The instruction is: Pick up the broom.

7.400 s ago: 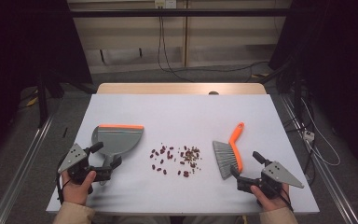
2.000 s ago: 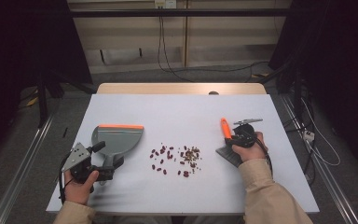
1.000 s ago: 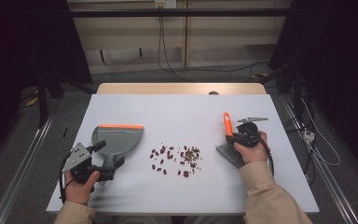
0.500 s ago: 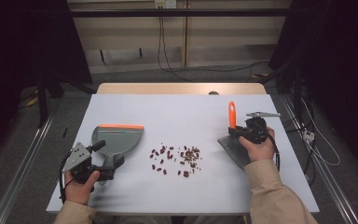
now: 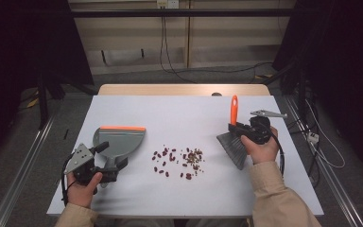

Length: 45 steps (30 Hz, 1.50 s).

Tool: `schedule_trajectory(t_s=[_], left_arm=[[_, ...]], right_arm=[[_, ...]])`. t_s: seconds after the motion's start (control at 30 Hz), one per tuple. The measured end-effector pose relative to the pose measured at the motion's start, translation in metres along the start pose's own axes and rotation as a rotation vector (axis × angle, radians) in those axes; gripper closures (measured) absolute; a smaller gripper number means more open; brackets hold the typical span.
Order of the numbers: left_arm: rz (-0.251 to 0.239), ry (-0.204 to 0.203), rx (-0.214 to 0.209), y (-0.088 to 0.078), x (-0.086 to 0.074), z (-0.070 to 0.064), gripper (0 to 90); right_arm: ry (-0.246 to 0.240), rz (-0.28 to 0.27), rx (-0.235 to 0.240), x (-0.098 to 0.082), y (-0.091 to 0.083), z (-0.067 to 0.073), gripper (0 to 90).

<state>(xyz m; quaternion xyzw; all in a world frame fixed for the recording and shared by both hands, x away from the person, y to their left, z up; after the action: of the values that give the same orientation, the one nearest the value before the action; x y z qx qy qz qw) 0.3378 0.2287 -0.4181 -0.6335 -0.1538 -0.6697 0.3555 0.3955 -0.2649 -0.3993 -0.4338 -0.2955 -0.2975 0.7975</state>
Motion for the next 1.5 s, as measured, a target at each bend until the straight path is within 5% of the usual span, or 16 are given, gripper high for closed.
schedule_trajectory(t_s=[0.4, 0.97, 1.5], left_arm=[[-0.017, 0.040, -0.119, 0.035, 0.034, -0.033, 4.4], [0.000, 0.009, -0.279, 0.093, 0.052, -0.068, 6.2], [0.004, 0.012, -0.342, 0.139, 0.066, -0.094, 10.7]], right_arm=[[0.013, -0.039, 0.065, -0.002, -0.009, 0.005, 71.2], [-0.009, -0.046, 0.106, -0.010, -0.010, 0.023, 71.2], [-0.025, -0.044, 0.119, -0.016, -0.010, 0.031, 71.2]])
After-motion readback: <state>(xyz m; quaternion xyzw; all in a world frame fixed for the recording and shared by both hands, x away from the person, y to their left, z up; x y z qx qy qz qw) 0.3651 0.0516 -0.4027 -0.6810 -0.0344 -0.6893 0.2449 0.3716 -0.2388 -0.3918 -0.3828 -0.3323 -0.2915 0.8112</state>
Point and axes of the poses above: each handheld gripper's, and its own axes: y roughly forward along the jaws, x roughly out of its top, z roughly to its left, the point moved 1 cm from there along y, roughly forward along the jaws, and after that the axes turned 13 degrees about y, right-handed, at the moved point
